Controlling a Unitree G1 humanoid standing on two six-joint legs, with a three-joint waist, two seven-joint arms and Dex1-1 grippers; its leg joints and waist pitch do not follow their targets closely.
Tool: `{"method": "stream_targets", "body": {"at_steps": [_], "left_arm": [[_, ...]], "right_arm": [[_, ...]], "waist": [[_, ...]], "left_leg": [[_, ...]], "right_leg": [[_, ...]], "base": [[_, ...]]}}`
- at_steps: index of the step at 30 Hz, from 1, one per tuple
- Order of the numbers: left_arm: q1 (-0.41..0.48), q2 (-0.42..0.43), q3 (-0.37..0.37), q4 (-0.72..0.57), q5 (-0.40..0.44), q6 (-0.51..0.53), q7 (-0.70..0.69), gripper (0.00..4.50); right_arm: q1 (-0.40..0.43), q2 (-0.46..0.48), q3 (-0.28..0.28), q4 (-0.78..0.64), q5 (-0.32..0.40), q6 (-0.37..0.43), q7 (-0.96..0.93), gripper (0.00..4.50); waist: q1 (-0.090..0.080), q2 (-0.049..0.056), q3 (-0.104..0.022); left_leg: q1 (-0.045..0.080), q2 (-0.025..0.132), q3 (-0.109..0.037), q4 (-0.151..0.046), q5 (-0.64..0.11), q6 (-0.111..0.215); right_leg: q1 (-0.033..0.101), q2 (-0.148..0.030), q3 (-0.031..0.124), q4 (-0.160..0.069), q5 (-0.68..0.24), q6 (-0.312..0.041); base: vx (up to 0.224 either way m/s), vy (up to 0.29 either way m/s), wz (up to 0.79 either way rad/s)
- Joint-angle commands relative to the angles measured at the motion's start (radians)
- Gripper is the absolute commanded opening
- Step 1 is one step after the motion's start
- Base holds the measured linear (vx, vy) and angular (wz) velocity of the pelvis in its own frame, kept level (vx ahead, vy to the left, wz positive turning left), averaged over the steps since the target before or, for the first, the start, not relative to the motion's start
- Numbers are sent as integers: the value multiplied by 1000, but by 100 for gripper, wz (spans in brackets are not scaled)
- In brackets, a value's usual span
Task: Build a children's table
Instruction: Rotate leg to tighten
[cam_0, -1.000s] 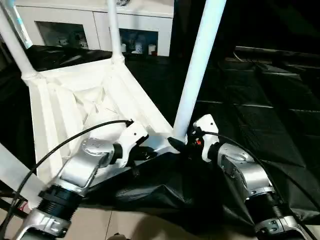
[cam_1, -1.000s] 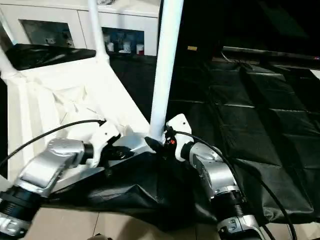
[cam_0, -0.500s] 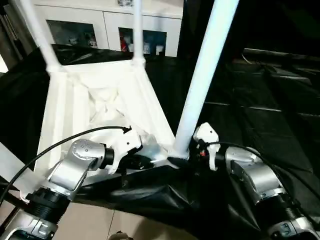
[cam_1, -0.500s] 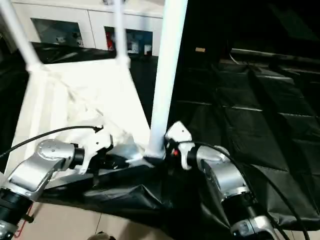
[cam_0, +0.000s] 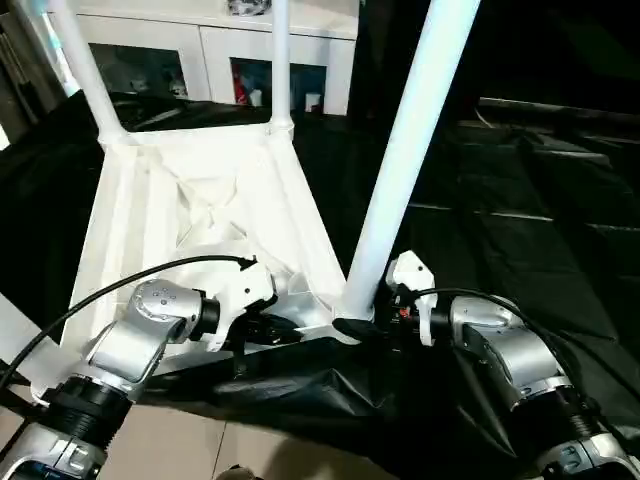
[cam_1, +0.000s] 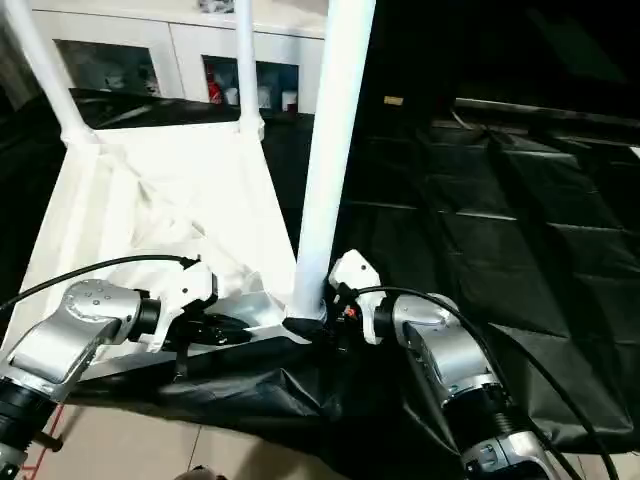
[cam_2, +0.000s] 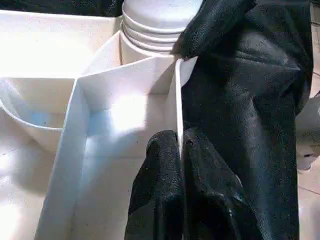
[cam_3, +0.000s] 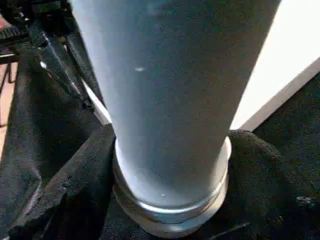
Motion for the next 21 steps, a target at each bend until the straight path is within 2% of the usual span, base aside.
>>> {"method": "stream_targets", "body": {"at_steps": [1,3,6,7,8,9,10,11,12,14,16,20,21], "left_arm": [[-21,-64,7,38,-1,1,86,0],[-39,-102,35,66,2,12,164,0],[-54,-135,52,81,2,24,216,0],[-90,-215,72,113,13,52,332,0],[-96,-228,75,119,16,54,350,0],[-103,-245,78,128,20,57,374,0],[-103,-245,78,128,20,57,374,0],[-110,-259,80,136,25,58,394,0],[-120,-282,82,149,35,49,427,0],[-128,-304,77,158,43,38,447,0],[-134,-327,61,162,48,14,448,0],[-124,-322,50,152,48,5,418,0],[-121,-319,49,148,49,3,409,0]], "right_arm": [[-8,45,-1,51,-20,0,-93,313],[-15,89,-24,86,-36,-3,-201,291],[-25,135,-47,114,-38,3,-287,281],[-65,253,-96,184,-31,17,-479,279],[-72,270,-103,195,-32,18,-508,277],[-82,294,-112,211,-33,19,-549,277],[-82,294,-112,211,-33,19,-549,275],[-91,313,-118,226,-35,17,-582,275],[-106,337,-121,249,-44,-3,-619,275],[-118,354,-111,263,-53,-32,-621,275],[-131,376,-107,265,-40,-63,-590,331],[-129,376,-122,253,-26,-65,-552,363],[-128,374,-125,249,-24,-66,-543,386]], "waist": [[-3,1,-46],[-7,0,-46],[-8,1,-47],[-8,2,-47],[-16,2,-44],[-18,1,-46],[-20,1,-47],[-17,3,-49],[-17,3,-47],[-17,3,-50],[-14,3,-50],[-11,1,-52],[-9,2,-52]], "left_leg": [[13,41,-11,-67,-247,5],[13,39,-14,-69,-264,-13],[12,40,-16,-70,-267,-16],[15,39,-17,-71,-279,-17],[12,38,-14,-72,-280,-22],[16,35,-20,-74,-293,-42],[15,35,-22,-75,-295,-44],[13,37,-21,-74,-286,-36],[19,39,-17,-73,-294,-30],[16,37,-16,-72,-287,-25],[14,38,-15,-71,-264,-17],[11,38,-13,-70,-237,-3],[12,38,-11,-69,-223,3]], "right_leg": [[32,-84,54,-86,-263,-175],[34,-88,54,-88,-327,-162],[34,-88,54,-91,-346,-146],[33,-88,55,-92,-358,-140],[28,-86,56,-94,-364,-142],[29,-88,51,-95,-410,-132],[33,-90,50,-97,-419,-126],[34,-90,52,-98,-392,-119],[25,-88,55,-99,-368,-124],[28,-87,55,-96,-341,-134],[31,-86,56,-92,-289,-140],[34,-85,57,-85,-234,-151],[35,-85,57,-84,-216,-155]], "base": [[0,0,0],[0,0,0],[0,0,0],[0,0,0],[0,0,0],[0,0,0],[0,0,0],[0,0,0],[0,0,0],[0,0,0],[0,0,0],[0,0,0],[0,0,0]]}}
